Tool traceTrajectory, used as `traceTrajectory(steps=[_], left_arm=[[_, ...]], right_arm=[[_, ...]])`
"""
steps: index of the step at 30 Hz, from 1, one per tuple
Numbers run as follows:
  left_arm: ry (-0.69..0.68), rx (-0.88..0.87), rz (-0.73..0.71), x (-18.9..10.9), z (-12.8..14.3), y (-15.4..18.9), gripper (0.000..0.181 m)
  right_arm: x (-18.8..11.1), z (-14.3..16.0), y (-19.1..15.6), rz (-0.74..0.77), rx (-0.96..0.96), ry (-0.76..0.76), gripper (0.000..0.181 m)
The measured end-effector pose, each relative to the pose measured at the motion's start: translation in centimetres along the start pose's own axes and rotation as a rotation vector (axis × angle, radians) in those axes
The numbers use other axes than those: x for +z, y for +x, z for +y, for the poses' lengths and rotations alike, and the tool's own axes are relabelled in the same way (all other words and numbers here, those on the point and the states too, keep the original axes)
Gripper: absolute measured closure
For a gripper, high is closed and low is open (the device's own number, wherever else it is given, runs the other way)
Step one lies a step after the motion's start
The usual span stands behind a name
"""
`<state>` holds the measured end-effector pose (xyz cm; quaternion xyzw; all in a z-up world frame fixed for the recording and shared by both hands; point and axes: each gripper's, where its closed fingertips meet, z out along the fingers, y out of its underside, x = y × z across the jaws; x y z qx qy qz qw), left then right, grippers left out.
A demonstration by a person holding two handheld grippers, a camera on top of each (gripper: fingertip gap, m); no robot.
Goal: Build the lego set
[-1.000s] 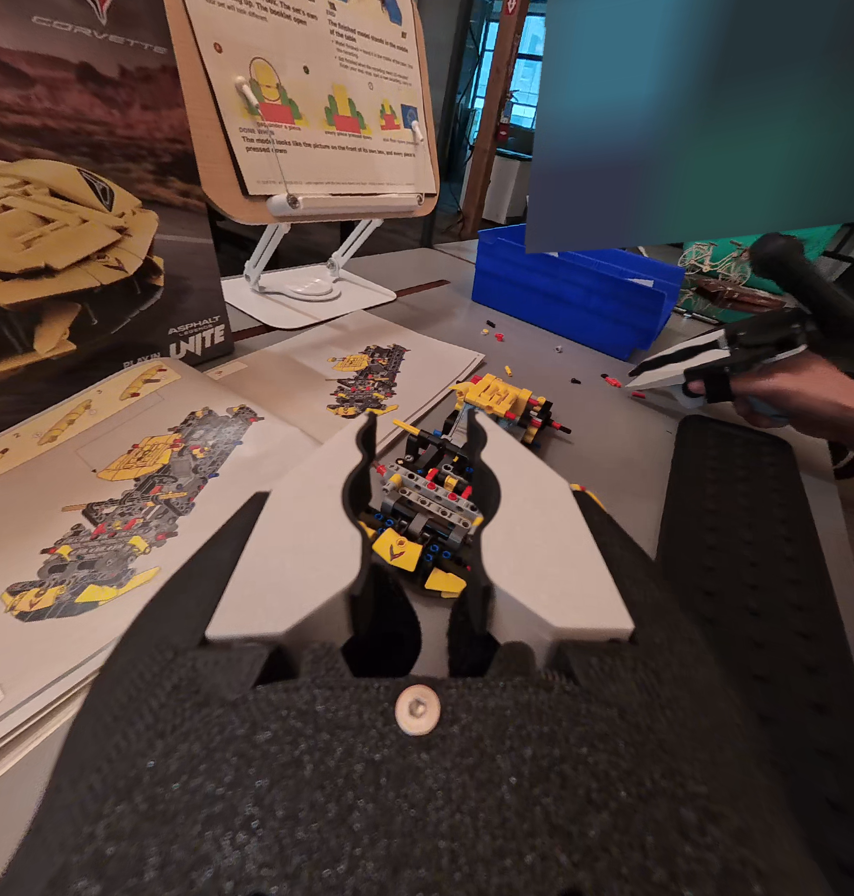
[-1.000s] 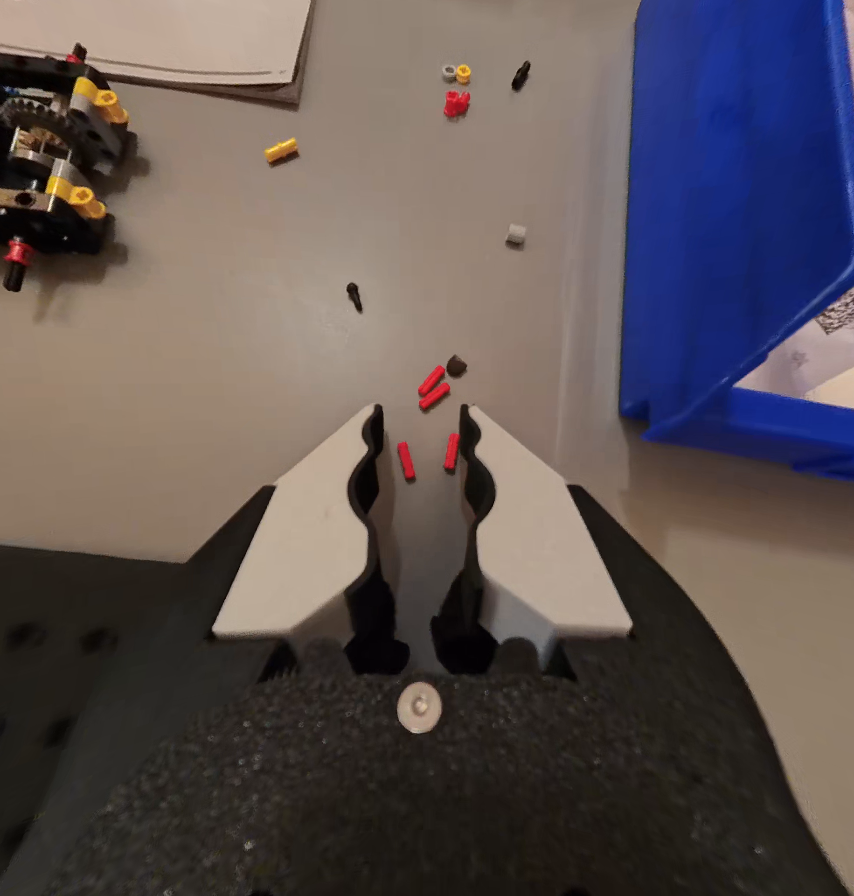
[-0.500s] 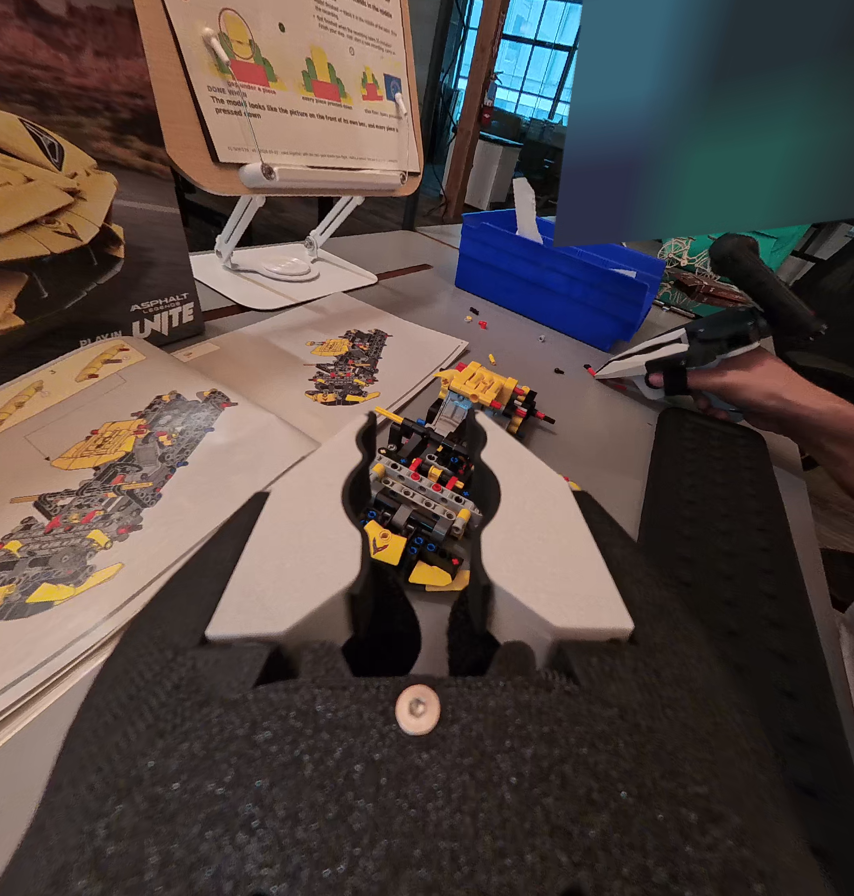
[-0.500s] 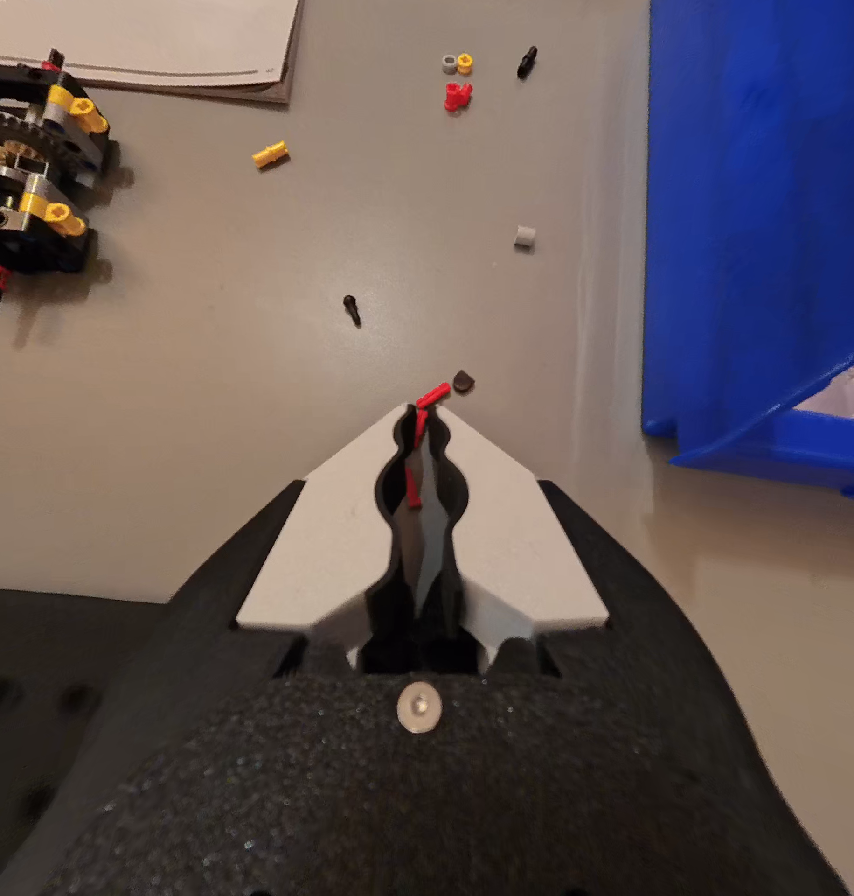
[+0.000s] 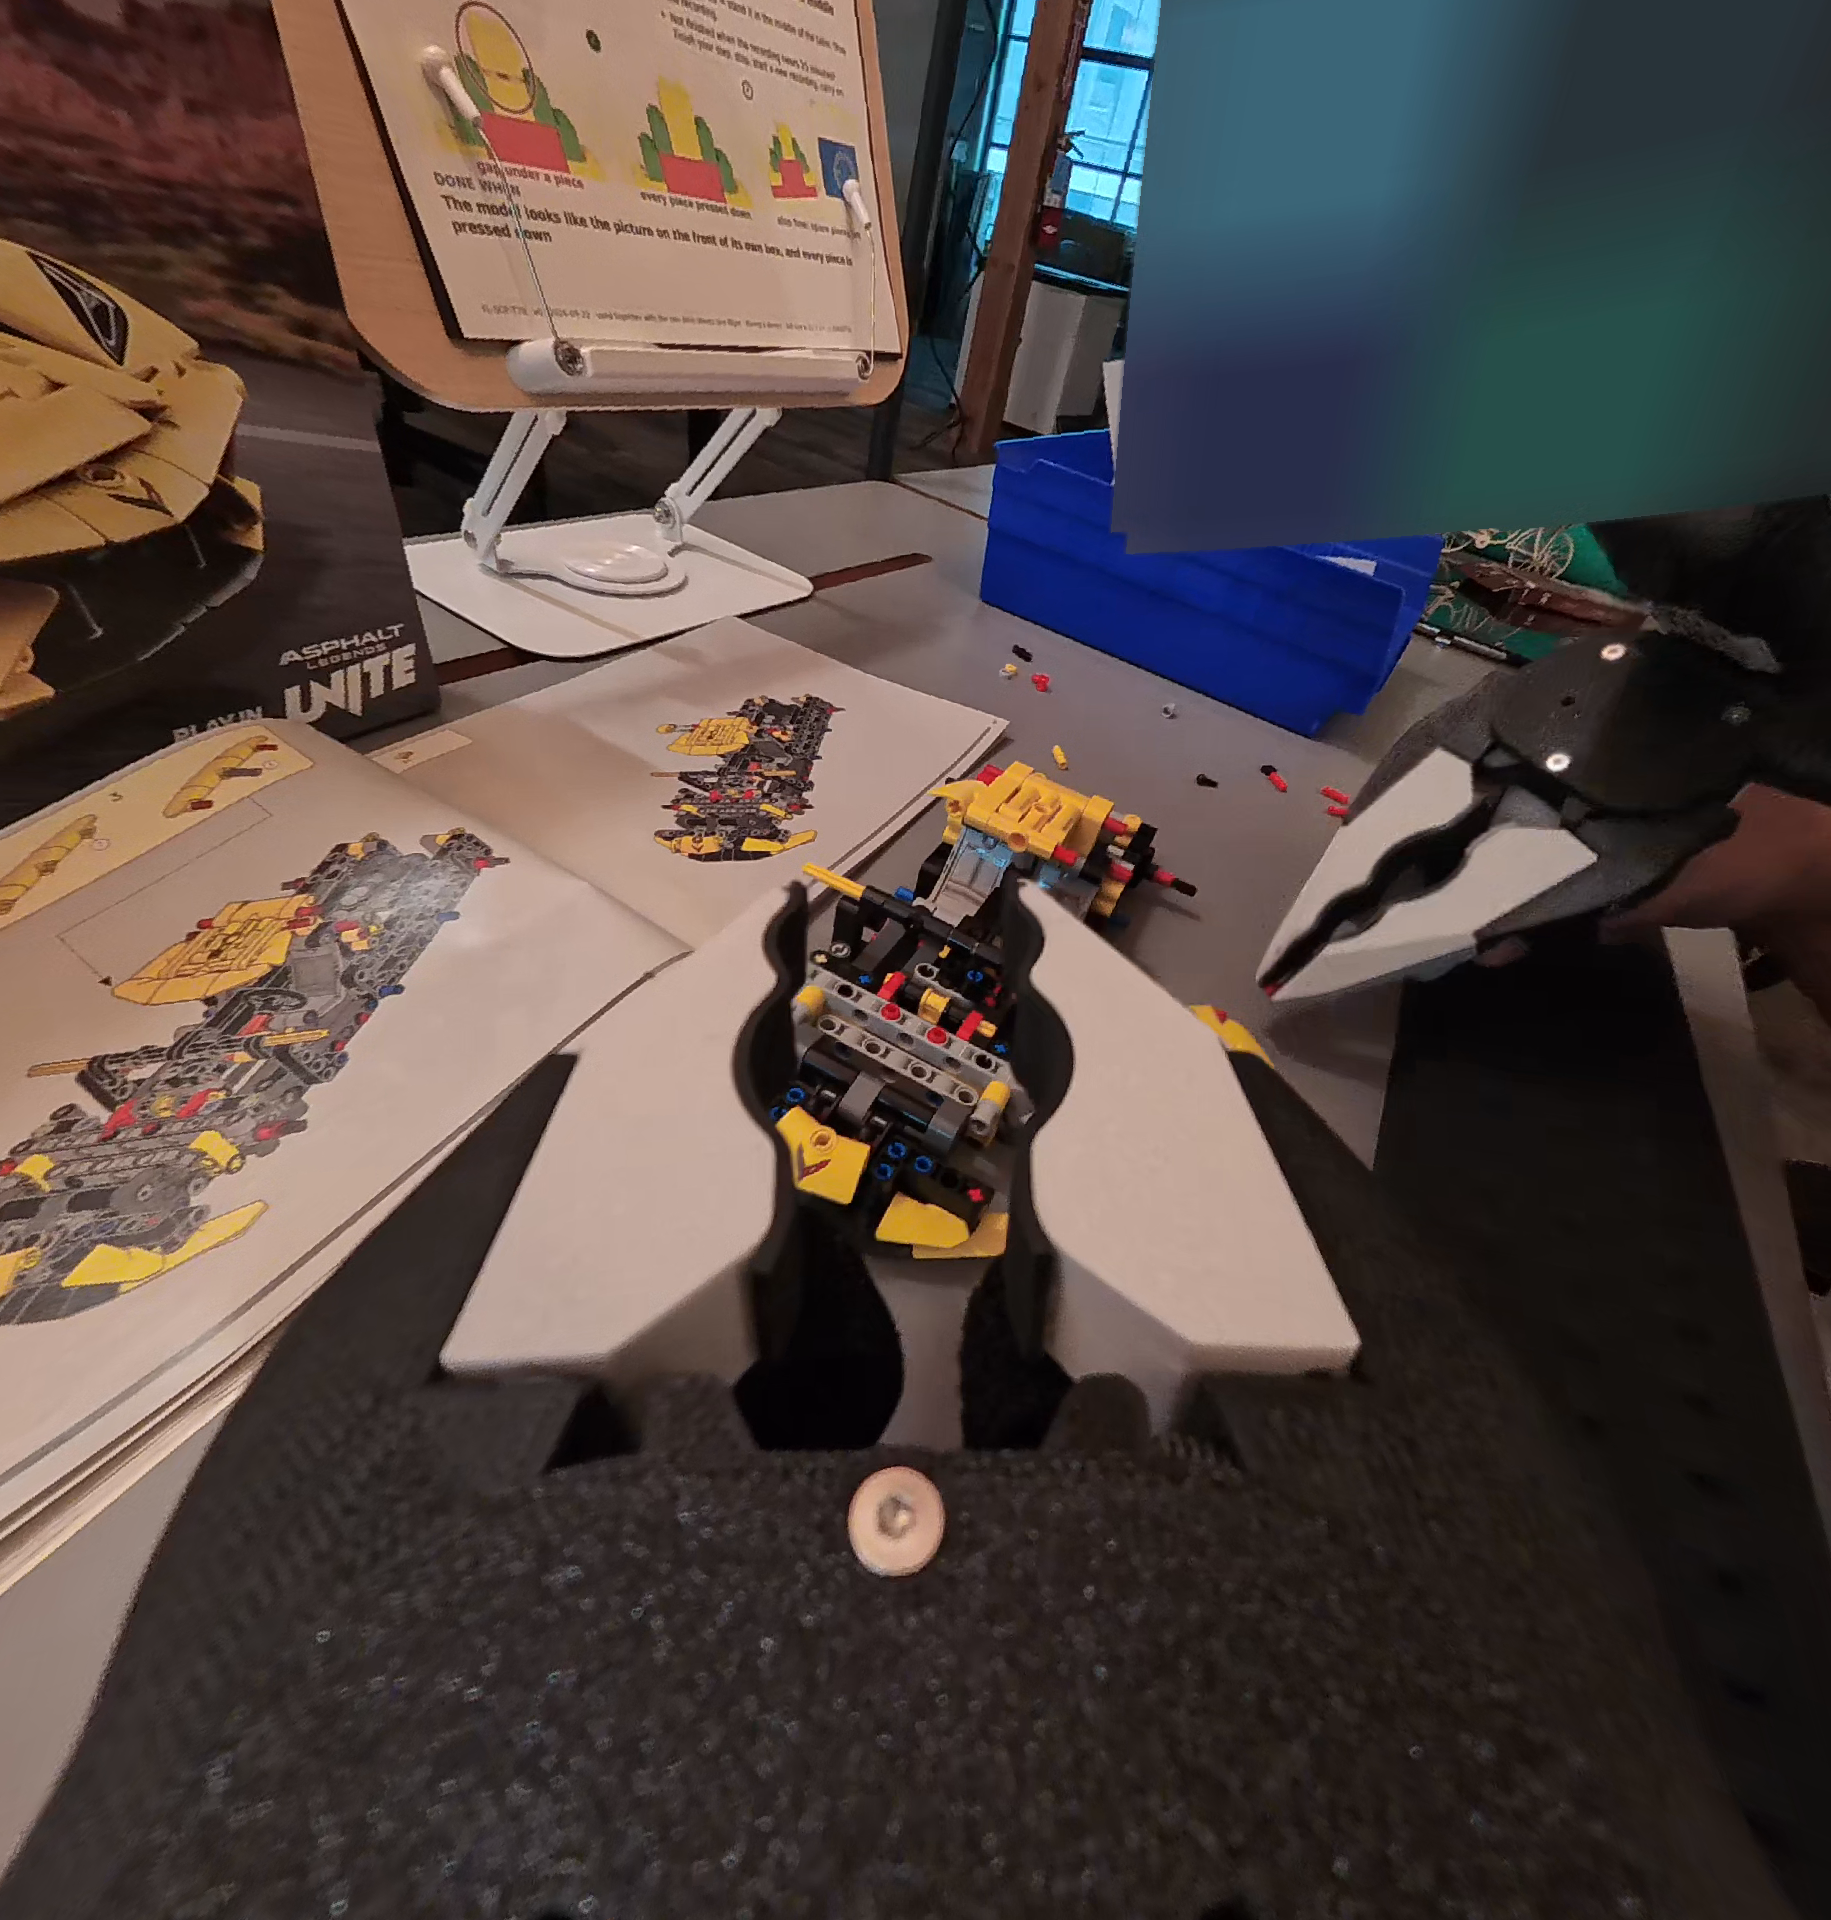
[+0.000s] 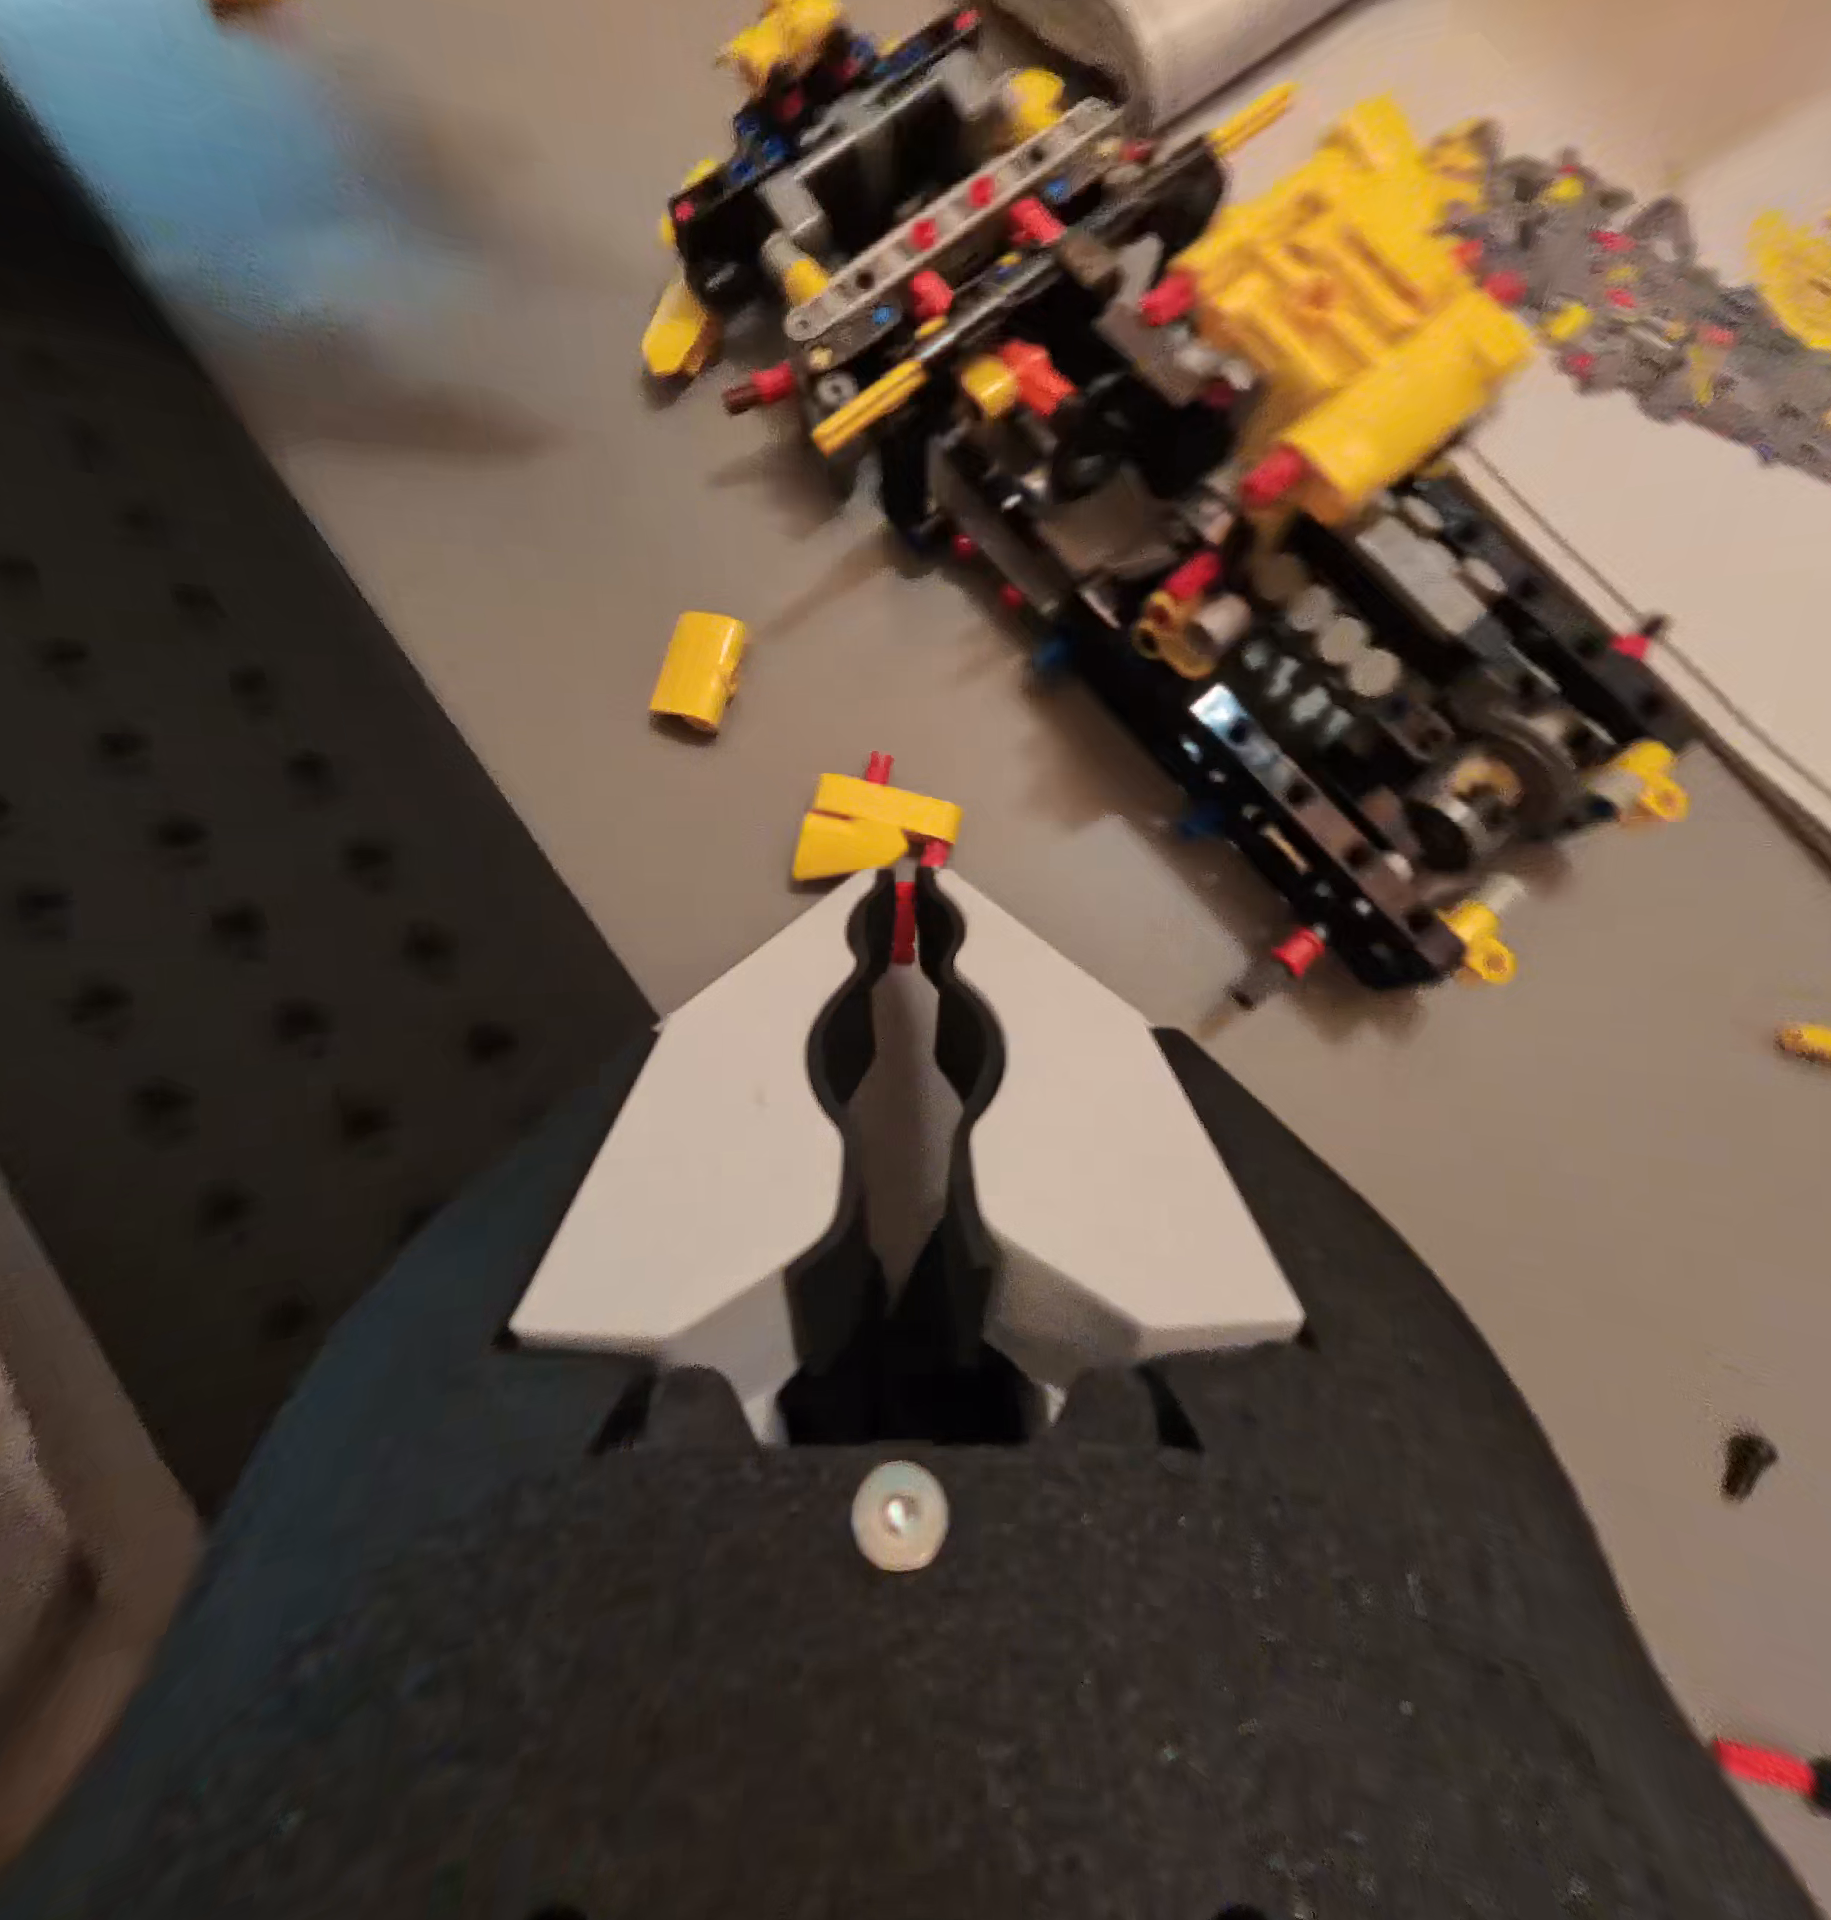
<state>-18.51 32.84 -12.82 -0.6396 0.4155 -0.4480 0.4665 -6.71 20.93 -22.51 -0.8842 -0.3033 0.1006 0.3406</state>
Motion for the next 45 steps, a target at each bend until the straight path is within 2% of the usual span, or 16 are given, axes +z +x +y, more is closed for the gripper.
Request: traceTrajectory(steps=[5,7,9,12,15,18,21,23,27,30,32,36,38,40,43,45], left_arm=[[0.002,0.022,-0.024,-0.4,0.0,-0.1,0.144],[0.011,0.022,-0.024,-0.5,-0.3,-0.1,0.144],[0.014,0.02,-0.019,-0.5,-0.4,-0.1,0.144],[0.007,0.02,-0.006,-0.3,-0.2,0.3,0.144],[0.0,0.024,0.004,-0.2,-0.1,0.6,0.144],[-0.004,0.027,0.012,0.0,0.0,0.8,0.144],[-0.013,0.038,0.004,0.0,0.1,0.7,0.144],[-0.014,0.042,0.0,0.0,0.2,0.7,0.144],[-0.016,0.049,-0.01,0.0,0.2,0.6,0.144],[-0.015,0.049,-0.009,-0.1,0.2,0.7,0.144],[-0.014,0.042,-0.005,-0.2,0.2,0.7,0.144],[-0.004,0.031,0.014,-0.2,0.0,1.1,0.144],[-0.008,0.033,0.02,-0.1,0.1,1.2,0.144],[-0.007,0.036,0.022,-0.1,0.0,1.3,0.145],[-0.005,0.027,0.027,-0.1,0.0,1.3,0.144],[-0.003,0.021,0.033,-0.1,-0.1,1.4,0.144]], right_arm=[[1.4,1.1,0.1,-0.012,0.003,-0.052,0.177],[0.3,1.4,1.1,0.028,0.026,-0.047,0.161],[-2.6,2.1,4.5,0.187,0.067,0.005,0.162],[-7.8,7.1,10.9,0.441,0.236,-0.029,0.16],[-10.0,12.7,12.4,0.451,0.36,-0.096,0.153],[-10.7,14.9,12.5,0.443,0.375,-0.11,0.159],[-10.4,14.8,12.5,0.426,0.372,-0.08,0.178],[-9.9,14.1,11.9,0.386,0.36,-0.079,0.178],[-5.7,7.0,6.1,0.124,0.222,0.026,0.178],[-2.5,4.1,2.5,0.022,0.071,0.005,0.178],[-1.4,3.3,2.2,0.009,0.038,0.0,0.178],[-0.9,3.9,2.3,-0.015,0.065,-0.054,0.177],[-1.6,4.1,2.8,0.029,0.075,-0.04,0.165],[-4.0,5.1,4.9,0.143,0.102,-0.009,0.163],[-9.3,9.9,10.8,0.429,0.259,-0.019,0.159],[-11.4,13.0,12.6,0.489,0.388,-0.028,0.156]])
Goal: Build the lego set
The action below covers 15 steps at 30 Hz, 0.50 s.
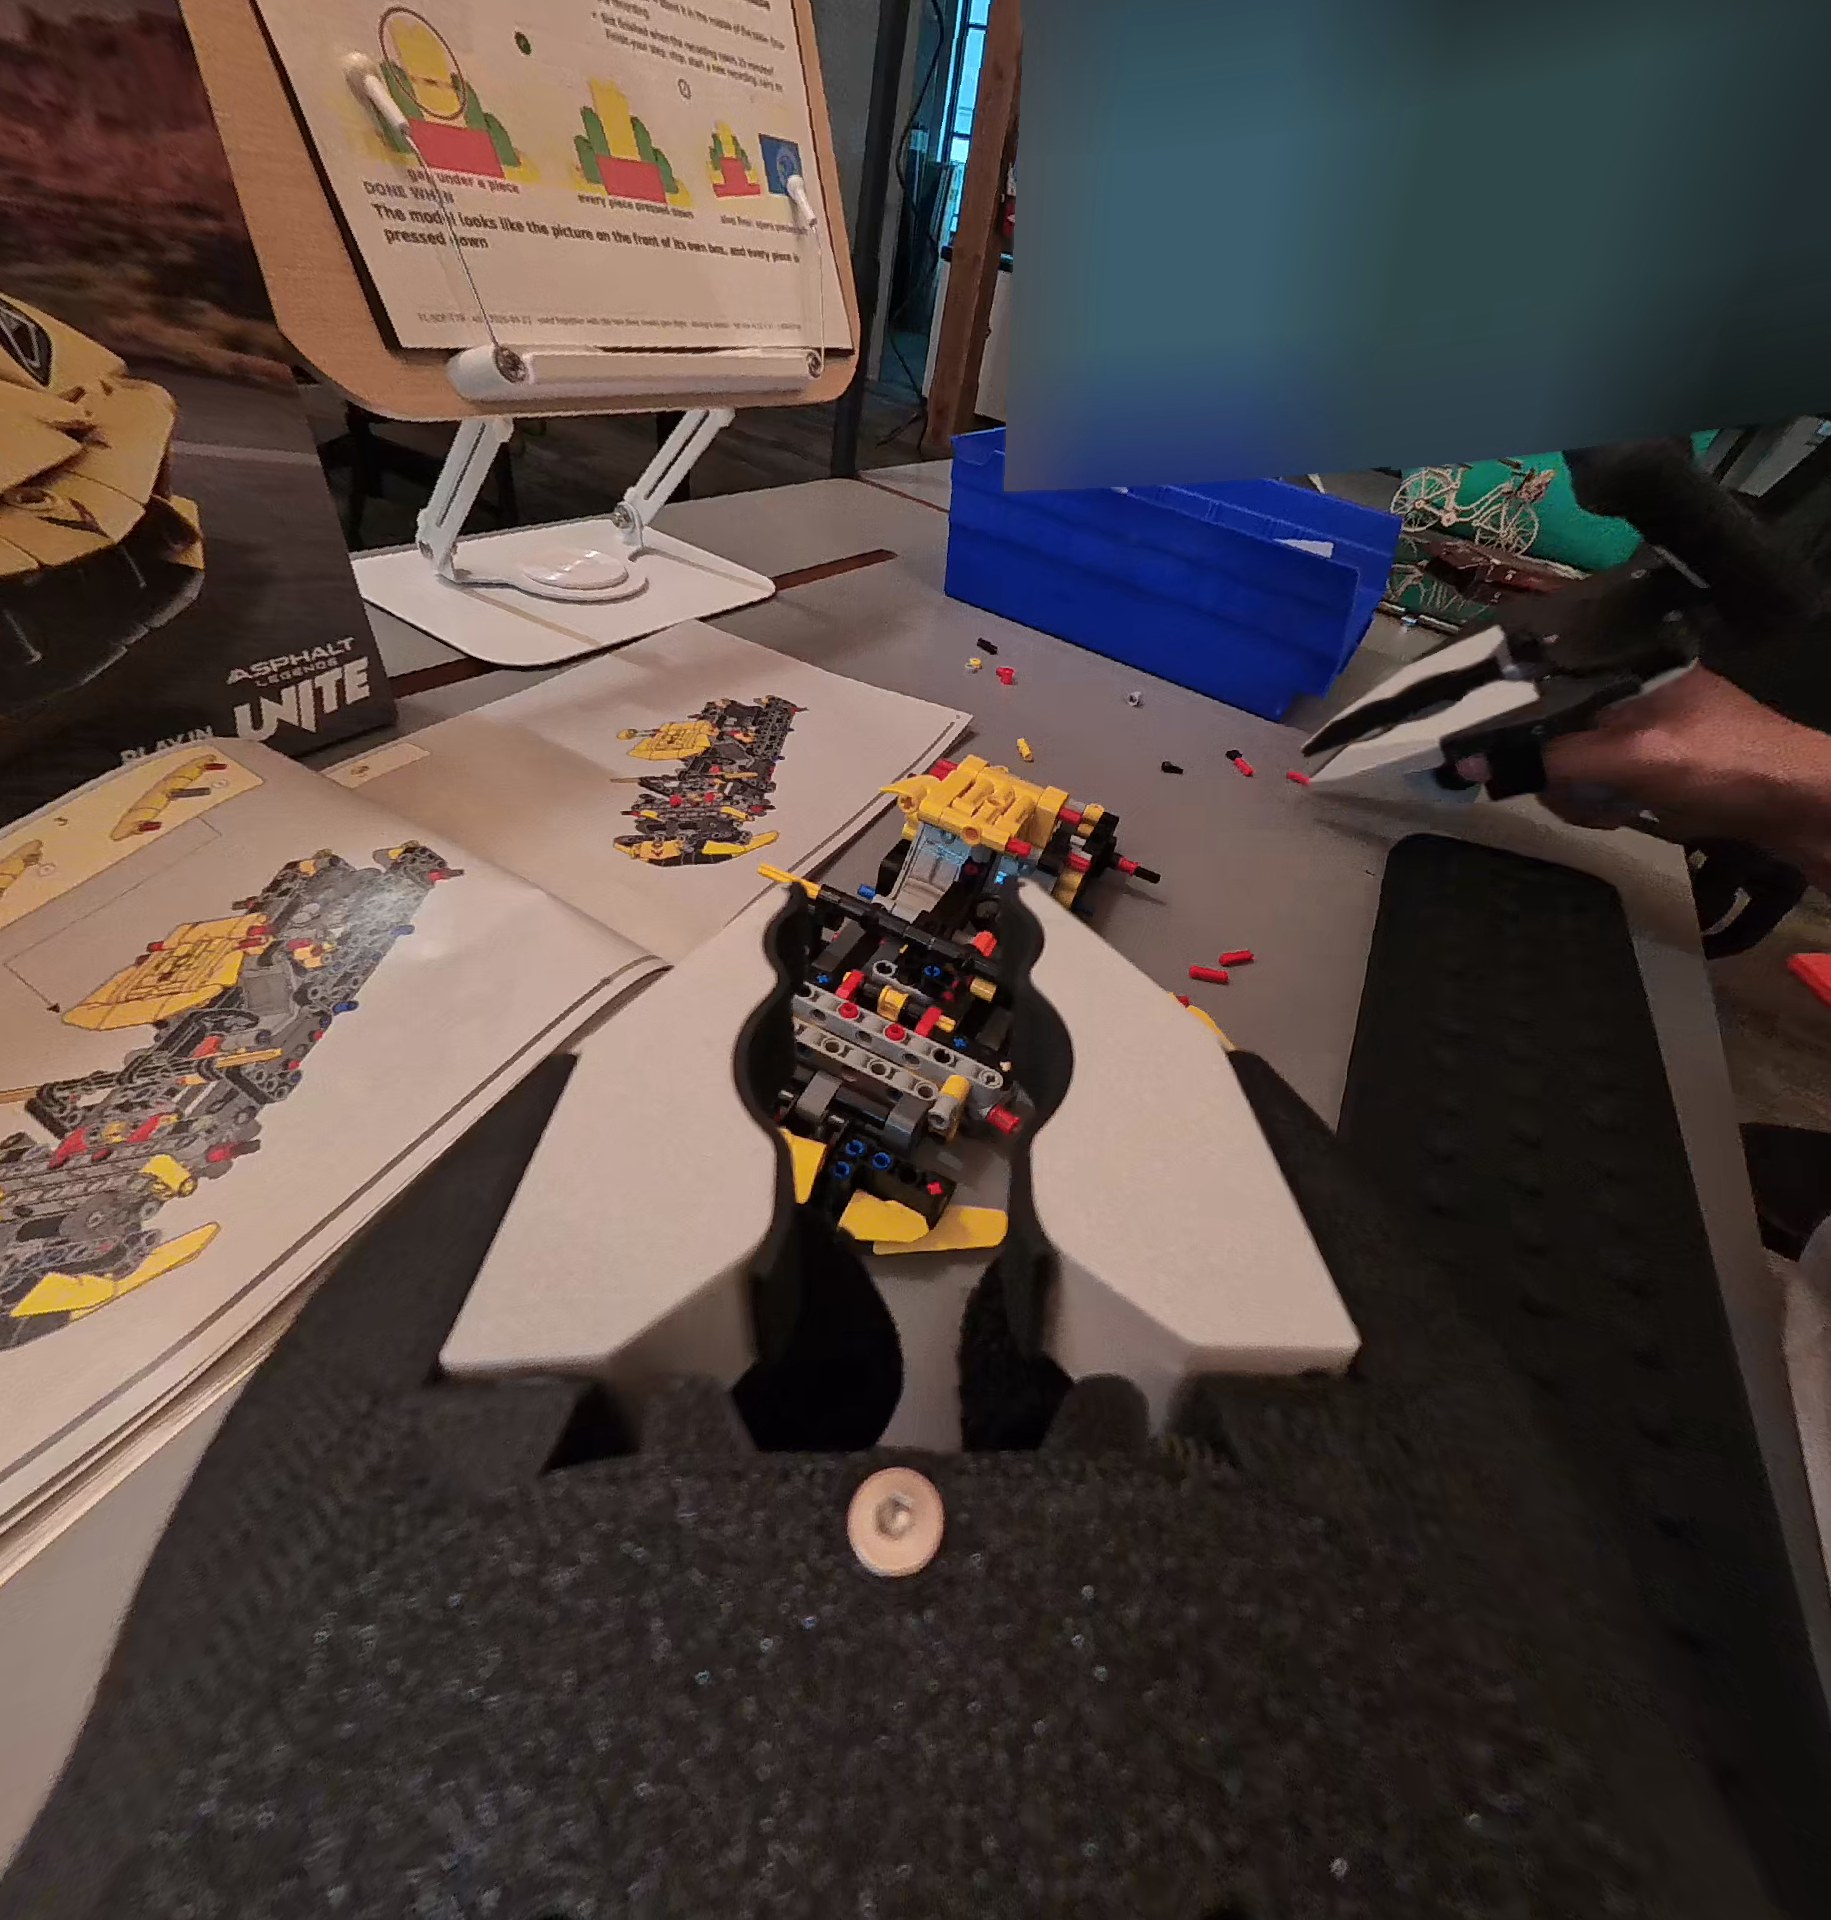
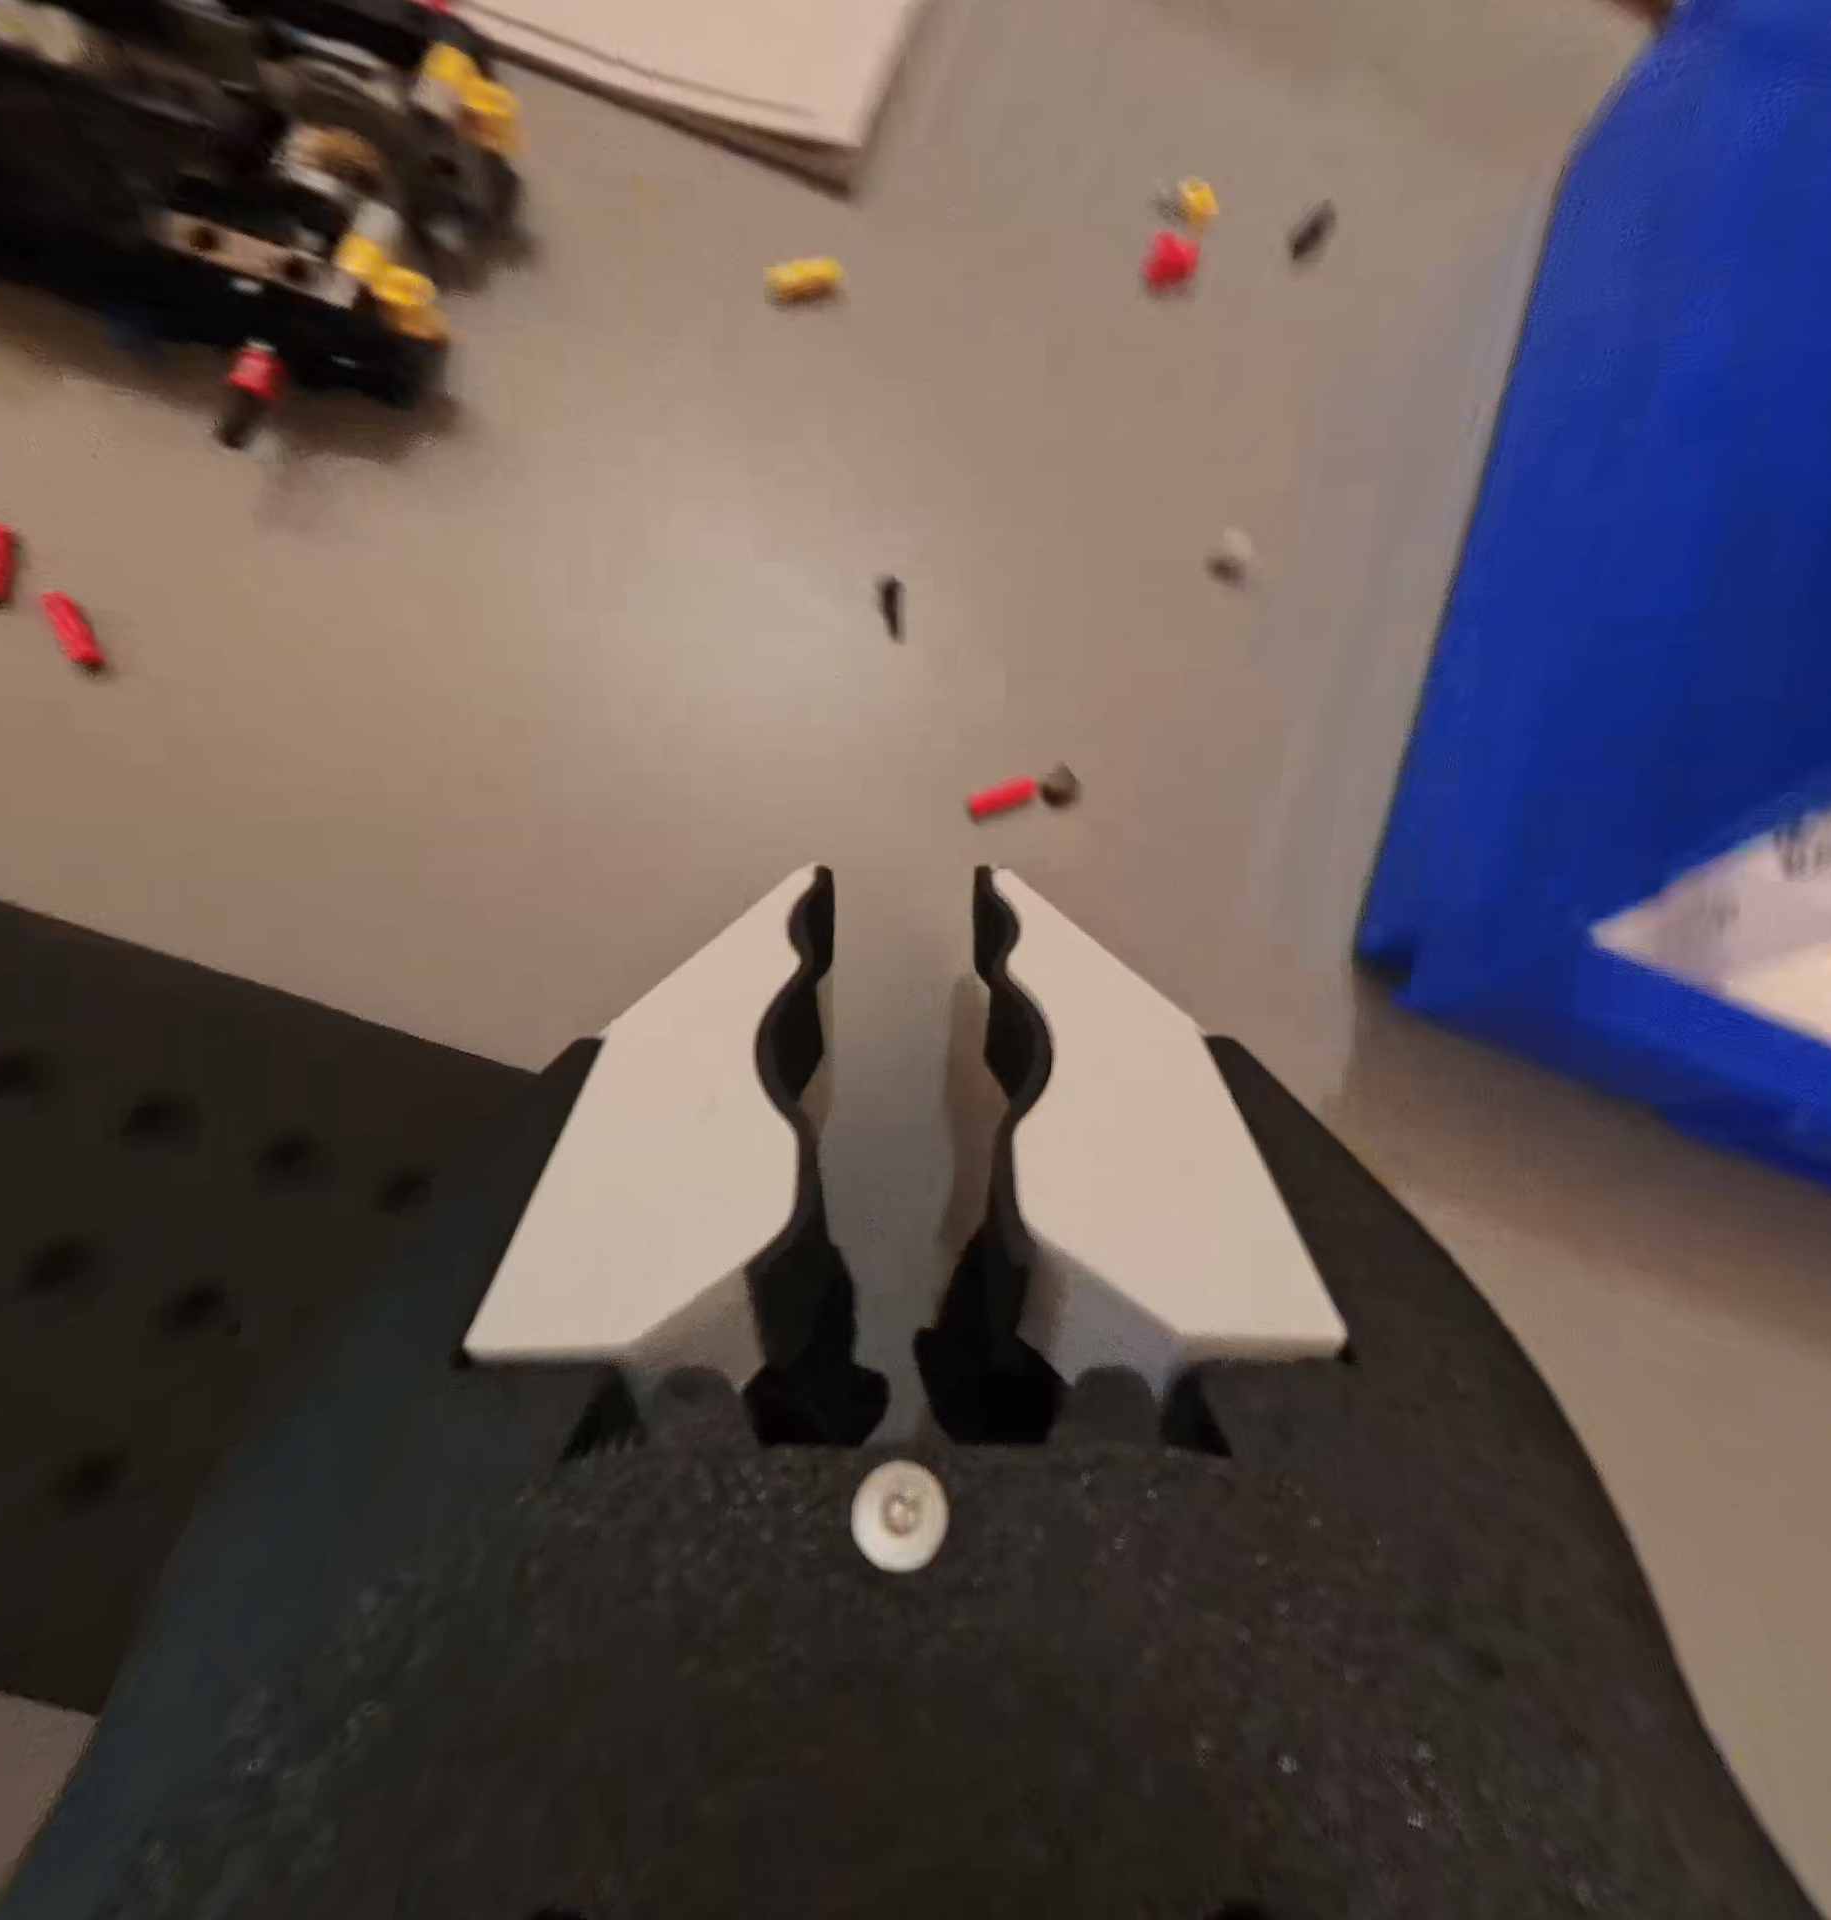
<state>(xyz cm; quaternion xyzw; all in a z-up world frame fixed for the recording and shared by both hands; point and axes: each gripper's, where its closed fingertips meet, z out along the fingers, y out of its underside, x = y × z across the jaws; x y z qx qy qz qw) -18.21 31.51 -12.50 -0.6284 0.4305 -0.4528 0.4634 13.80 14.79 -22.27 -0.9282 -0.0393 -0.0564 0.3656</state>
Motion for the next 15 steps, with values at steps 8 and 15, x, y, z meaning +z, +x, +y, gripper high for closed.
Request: traceTrajectory(steps=[8,15], left_arm=[[-0.035,0.044,-0.019,0.2,0.7,0.0,0.144],[-0.038,0.056,-0.026,0.2,0.8,0.1,0.144]], right_arm=[[1.0,1.8,1.8,0.027,0.079,-0.016,0.178],[1.4,-5.3,-11.9,-0.385,-0.177,0.088,0.178]])
